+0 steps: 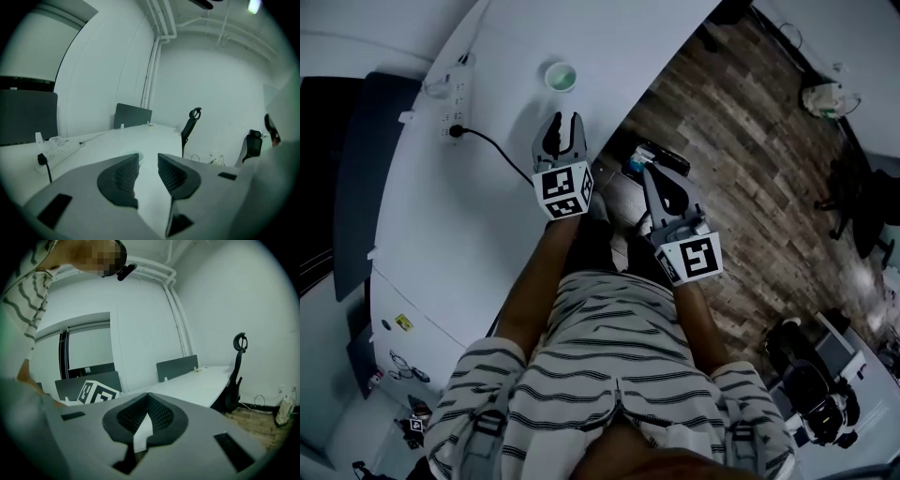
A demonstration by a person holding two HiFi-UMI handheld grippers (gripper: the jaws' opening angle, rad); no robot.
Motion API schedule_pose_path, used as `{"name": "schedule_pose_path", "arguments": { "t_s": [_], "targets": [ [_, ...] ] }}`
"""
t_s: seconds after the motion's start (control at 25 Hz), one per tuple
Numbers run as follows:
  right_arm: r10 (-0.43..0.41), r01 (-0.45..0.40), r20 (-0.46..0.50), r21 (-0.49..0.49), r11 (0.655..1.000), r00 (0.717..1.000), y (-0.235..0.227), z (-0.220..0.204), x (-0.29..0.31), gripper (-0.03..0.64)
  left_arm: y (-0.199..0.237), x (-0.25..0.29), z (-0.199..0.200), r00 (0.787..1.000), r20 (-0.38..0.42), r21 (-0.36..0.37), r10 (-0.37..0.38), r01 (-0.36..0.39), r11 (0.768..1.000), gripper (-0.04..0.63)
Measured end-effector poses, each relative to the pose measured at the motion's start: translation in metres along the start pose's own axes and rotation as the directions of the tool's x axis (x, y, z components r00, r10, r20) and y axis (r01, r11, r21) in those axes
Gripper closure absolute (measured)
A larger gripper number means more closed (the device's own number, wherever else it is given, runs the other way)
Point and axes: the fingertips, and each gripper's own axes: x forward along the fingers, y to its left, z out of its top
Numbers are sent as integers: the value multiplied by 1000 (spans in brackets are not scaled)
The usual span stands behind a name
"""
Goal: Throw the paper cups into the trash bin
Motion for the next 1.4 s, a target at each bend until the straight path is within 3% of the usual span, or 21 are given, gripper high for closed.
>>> {"name": "schedule_pose_path", "arguments": {
  "t_s": [0.8,1.4],
  "targets": [
    [-35,36,-68,23,999,997,-1,-26,6,600,45,76,-52,992,-101,42,77,-73,996,302],
    [-97,100,-92,33,994,991,-9,-38,2,600,63,118,-63,986,-137,39,96,-92,995,270]
  ]
}}
